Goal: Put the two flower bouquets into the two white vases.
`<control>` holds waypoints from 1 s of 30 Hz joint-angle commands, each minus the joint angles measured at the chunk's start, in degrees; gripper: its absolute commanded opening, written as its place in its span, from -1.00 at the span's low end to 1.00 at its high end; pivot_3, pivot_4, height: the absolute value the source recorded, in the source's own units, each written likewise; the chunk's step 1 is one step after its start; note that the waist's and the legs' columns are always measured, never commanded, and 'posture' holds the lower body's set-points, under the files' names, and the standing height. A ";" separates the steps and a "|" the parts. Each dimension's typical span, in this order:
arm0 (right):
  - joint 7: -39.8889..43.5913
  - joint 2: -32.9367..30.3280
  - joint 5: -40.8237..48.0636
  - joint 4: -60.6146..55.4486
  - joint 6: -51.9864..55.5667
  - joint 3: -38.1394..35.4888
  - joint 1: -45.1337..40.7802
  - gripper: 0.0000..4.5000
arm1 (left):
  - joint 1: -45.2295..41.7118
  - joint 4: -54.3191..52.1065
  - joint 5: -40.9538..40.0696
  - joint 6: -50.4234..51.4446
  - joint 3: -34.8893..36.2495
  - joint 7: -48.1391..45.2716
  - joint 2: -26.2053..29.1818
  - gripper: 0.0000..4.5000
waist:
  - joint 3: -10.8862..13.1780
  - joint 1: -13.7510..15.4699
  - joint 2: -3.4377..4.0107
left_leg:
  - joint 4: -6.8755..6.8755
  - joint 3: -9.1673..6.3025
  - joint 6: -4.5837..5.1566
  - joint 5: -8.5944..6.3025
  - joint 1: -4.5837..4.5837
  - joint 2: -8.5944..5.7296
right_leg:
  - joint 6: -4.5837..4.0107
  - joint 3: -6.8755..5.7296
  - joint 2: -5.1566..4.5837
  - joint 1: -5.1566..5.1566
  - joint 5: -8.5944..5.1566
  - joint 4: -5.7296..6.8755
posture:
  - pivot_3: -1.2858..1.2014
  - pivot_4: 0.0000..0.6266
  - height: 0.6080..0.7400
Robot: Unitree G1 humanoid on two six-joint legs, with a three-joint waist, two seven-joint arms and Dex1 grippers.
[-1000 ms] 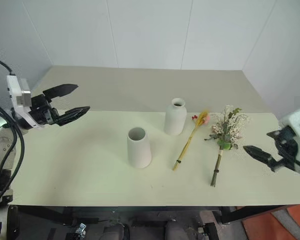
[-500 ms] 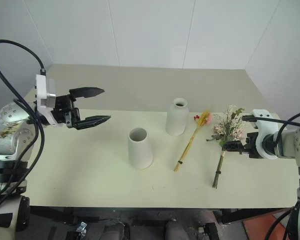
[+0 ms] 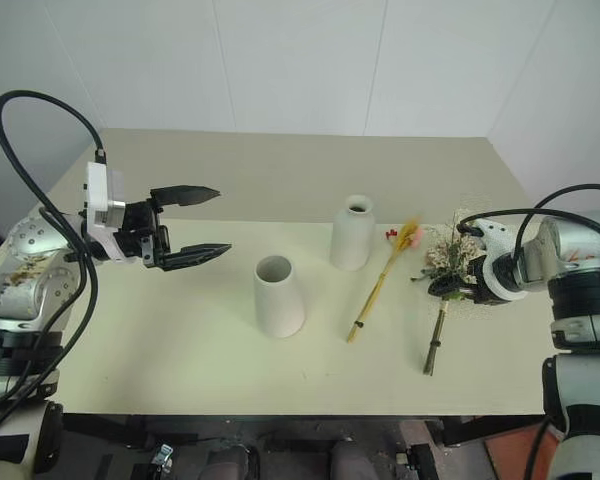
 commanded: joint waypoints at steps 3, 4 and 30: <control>2.53 1.29 -3.06 4.52 -2.91 2.40 -2.67 0.92 | 0.40 -2.53 -0.51 0.65 1.23 1.26 0.89 1.00 | 0.00 0.07 0.00 | 0.01 -0.01 0.00 0.00 -0.02 0.00 | 0.00 -0.01 0.00 -0.01 0.00 0.01 | 0.03 -0.52 1.00; 2.77 1.63 -3.49 5.25 -3.15 2.68 -2.86 0.83 | 0.39 -2.44 -0.38 0.60 1.26 1.33 0.99 1.00 | 0.00 0.09 0.00 | 0.01 -0.01 0.00 0.00 -0.02 0.00 | 0.01 -0.01 0.00 -0.01 0.00 0.01 | 0.03 -0.52 1.00; -30.46 15.70 -15.02 -0.12 -56.24 -20.50 -8.80 -0.93 | -1.05 0.32 1.74 -0.48 1.38 2.88 1.68 1.00 | 0.04 -0.83 0.07 | -0.01 -0.01 -0.01 0.01 -0.32 0.00 | 0.11 0.05 0.04 -0.48 0.01 0.19 | 0.03 -0.52 1.00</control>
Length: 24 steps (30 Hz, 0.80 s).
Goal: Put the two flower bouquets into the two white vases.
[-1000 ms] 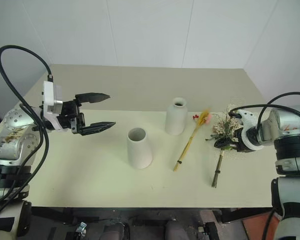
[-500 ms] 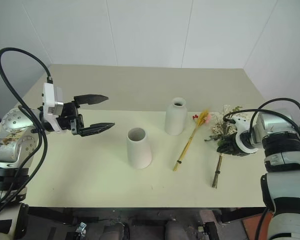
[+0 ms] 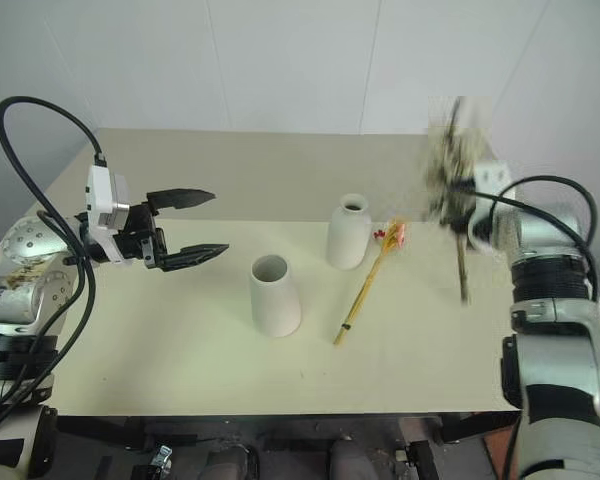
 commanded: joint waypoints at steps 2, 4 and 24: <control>-7.80 6.50 4.67 -2.79 -23.78 -12.91 -4.93 -0.93 | -1.86 0.14 -0.11 -0.86 1.36 0.50 0.79 1.00 | 0.02 -0.30 0.03 | -0.03 0.00 0.00 0.00 -0.10 0.00 | -0.15 0.01 0.00 -0.09 0.09 0.01 | 0.03 -0.52 1.00; -4.40 9.44 8.60 -3.61 -29.24 -16.35 -4.54 -0.93 | -1.97 0.22 -0.13 -0.83 1.37 0.47 0.86 1.00 | 0.02 -0.38 0.03 | -0.05 -0.03 0.00 0.00 -0.12 0.00 | -0.17 -0.01 -0.01 -0.07 0.11 -0.01 | 0.03 -0.52 1.00; -2.24 22.24 17.62 -35.30 -20.57 -10.32 7.65 -0.93 | 1.25 -3.35 -0.60 1.49 3.18 2.62 3.12 1.00 | 0.05 -0.39 0.09 | -0.04 -0.06 0.02 0.01 -0.08 0.01 | -0.20 -0.04 -0.02 -0.06 0.13 0.10 | 0.03 -0.52 1.00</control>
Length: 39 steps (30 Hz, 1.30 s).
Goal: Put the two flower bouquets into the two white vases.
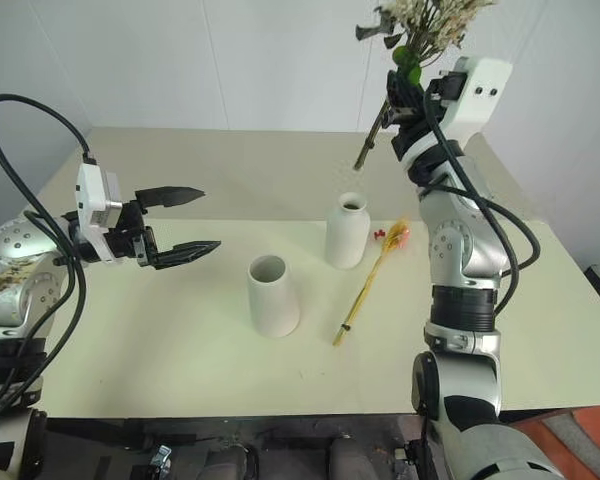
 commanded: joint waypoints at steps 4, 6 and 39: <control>-2.58 0.48 1.36 -11.09 4.30 0.50 4.11 -0.93 | -0.25 -1.83 -1.02 0.08 1.37 0.69 0.50 1.00 | 0.00 0.05 0.00 | -0.01 0.00 0.00 0.00 -0.02 0.00 | 0.00 0.00 0.00 0.00 -0.01 -0.04 | 0.03 -0.52 1.00; -3.33 0.90 0.66 -12.12 4.94 1.04 5.27 -0.93 | -0.35 -1.87 -0.84 0.04 0.89 0.72 0.25 1.00 | 0.00 0.03 0.00 | 0.00 0.00 0.00 0.00 -0.01 0.00 | 0.00 0.00 0.00 0.00 0.00 -0.03 | 0.03 -0.52 1.00; 1.50 -6.65 -10.11 -13.80 15.78 11.69 14.89 0.97 | -0.61 -1.28 -0.35 -0.46 0.38 0.83 -0.73 1.00 | 0.00 0.24 0.00 | 0.00 0.00 0.00 0.00 0.01 0.00 | -0.01 -0.01 0.01 0.01 0.00 -0.06 | 0.03 -0.52 1.00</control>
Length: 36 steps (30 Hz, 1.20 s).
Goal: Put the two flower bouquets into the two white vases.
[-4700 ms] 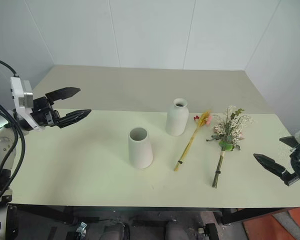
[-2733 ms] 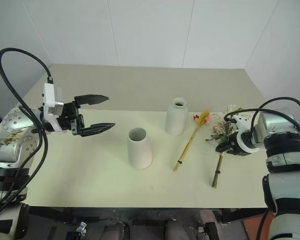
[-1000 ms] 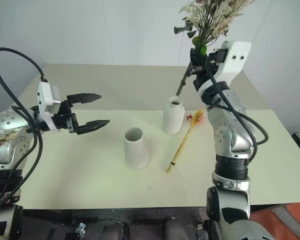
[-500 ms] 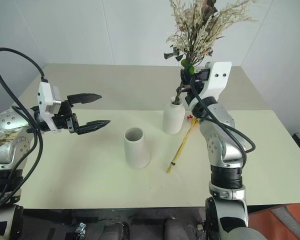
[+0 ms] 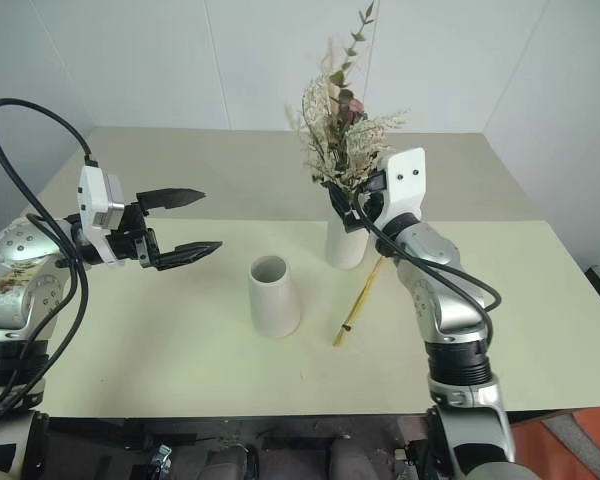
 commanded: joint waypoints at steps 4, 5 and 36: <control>2.90 -5.05 2.88 -9.14 9.10 -4.16 3.03 0.97 | -1.01 -1.00 -0.45 -0.51 0.61 0.14 0.28 1.00 | 0.00 0.17 0.00 | 0.00 0.00 0.00 0.00 0.00 0.00 | 0.00 0.01 0.00 0.00 0.00 0.01 | 0.03 -0.52 1.00; 3.47 -6.57 4.37 -11.06 13.51 -4.95 3.27 0.97 | -0.95 -1.07 -0.48 -0.50 0.71 0.11 0.36 1.00 | 0.00 0.26 0.00 | 0.00 0.00 0.00 0.00 -0.01 0.00 | 0.00 0.01 0.00 0.00 0.00 0.00 | 0.03 -0.52 1.00; -3.29 -0.32 4.31 10.42 52.83 -5.44 -10.07 0.97 | 0.66 -1.13 0.65 -2.51 -0.88 2.62 -2.75 1.00 | -0.01 -0.42 -0.01 | 0.01 -0.05 0.04 0.02 -0.13 -0.01 | 0.00 0.01 0.03 -0.08 0.01 -0.03 | 0.03 -0.52 1.00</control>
